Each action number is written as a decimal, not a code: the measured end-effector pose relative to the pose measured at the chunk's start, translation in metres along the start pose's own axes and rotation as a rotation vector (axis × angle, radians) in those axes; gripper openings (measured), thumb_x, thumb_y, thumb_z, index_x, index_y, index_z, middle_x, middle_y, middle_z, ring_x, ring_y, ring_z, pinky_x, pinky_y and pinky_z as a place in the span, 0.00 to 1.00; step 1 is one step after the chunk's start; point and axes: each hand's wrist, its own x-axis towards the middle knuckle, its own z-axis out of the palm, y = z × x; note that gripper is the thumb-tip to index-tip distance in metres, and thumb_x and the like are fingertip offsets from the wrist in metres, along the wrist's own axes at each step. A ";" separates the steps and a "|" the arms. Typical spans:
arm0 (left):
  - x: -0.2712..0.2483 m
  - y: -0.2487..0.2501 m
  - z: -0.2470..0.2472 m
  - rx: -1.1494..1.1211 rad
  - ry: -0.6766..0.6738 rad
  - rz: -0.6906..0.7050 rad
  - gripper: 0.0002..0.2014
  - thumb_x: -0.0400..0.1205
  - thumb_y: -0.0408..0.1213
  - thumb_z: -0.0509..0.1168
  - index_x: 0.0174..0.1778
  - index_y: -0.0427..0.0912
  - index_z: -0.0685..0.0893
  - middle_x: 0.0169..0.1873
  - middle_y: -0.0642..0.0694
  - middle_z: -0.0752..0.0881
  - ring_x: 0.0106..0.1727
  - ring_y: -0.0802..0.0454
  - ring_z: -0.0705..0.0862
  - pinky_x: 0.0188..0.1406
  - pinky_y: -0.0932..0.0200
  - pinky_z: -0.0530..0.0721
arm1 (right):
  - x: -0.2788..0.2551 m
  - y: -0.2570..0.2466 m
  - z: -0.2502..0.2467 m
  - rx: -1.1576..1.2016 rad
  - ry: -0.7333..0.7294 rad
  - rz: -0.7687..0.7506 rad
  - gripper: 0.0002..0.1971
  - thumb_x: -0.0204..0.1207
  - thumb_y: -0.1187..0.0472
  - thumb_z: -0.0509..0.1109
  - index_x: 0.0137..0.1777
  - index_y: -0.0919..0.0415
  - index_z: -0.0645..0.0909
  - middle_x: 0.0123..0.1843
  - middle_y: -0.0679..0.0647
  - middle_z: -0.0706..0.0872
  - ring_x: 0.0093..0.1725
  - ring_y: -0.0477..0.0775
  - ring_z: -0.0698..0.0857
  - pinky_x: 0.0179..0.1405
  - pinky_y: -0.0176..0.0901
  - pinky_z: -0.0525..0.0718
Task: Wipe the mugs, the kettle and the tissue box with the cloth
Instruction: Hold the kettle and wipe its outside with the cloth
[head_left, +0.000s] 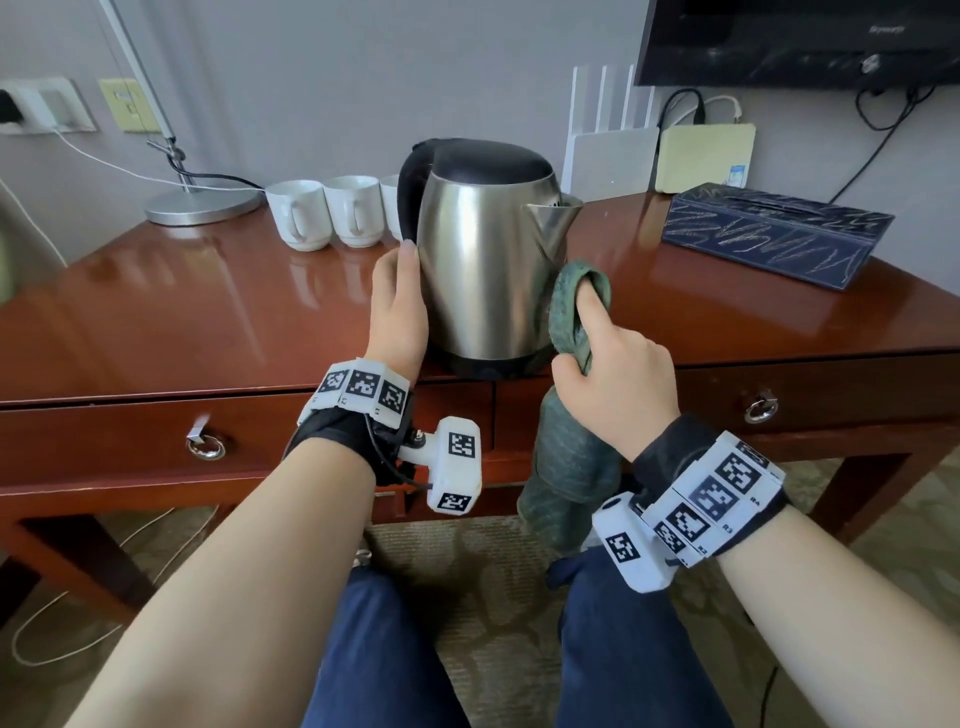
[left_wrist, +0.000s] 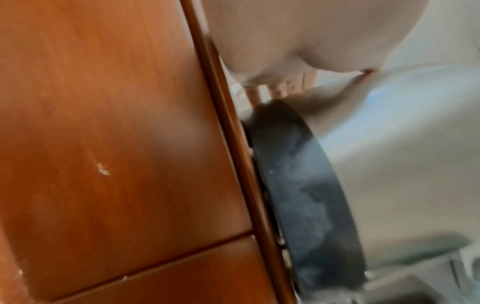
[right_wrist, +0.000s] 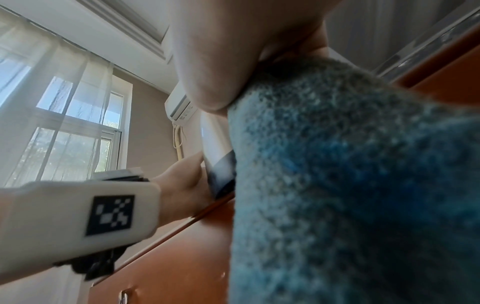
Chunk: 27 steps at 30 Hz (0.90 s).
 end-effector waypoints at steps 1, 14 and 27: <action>-0.001 0.002 0.001 -0.013 0.076 0.073 0.21 0.86 0.53 0.57 0.68 0.42 0.75 0.63 0.46 0.79 0.64 0.53 0.79 0.75 0.53 0.74 | 0.002 0.002 -0.002 0.010 0.016 0.005 0.34 0.75 0.63 0.65 0.82 0.63 0.62 0.26 0.45 0.66 0.29 0.58 0.73 0.32 0.44 0.66; -0.026 0.060 0.053 0.837 0.044 0.624 0.57 0.67 0.74 0.70 0.82 0.39 0.62 0.81 0.44 0.63 0.85 0.45 0.55 0.81 0.46 0.47 | 0.005 0.011 -0.012 0.138 0.134 0.033 0.33 0.79 0.62 0.63 0.84 0.58 0.57 0.64 0.63 0.81 0.58 0.69 0.82 0.48 0.52 0.78; 0.014 0.044 0.023 0.701 -0.040 0.864 0.40 0.71 0.63 0.72 0.69 0.33 0.78 0.68 0.41 0.79 0.73 0.40 0.74 0.74 0.48 0.71 | -0.007 0.015 0.004 0.151 -0.041 -0.075 0.27 0.86 0.59 0.56 0.84 0.57 0.58 0.48 0.55 0.82 0.49 0.61 0.83 0.40 0.46 0.72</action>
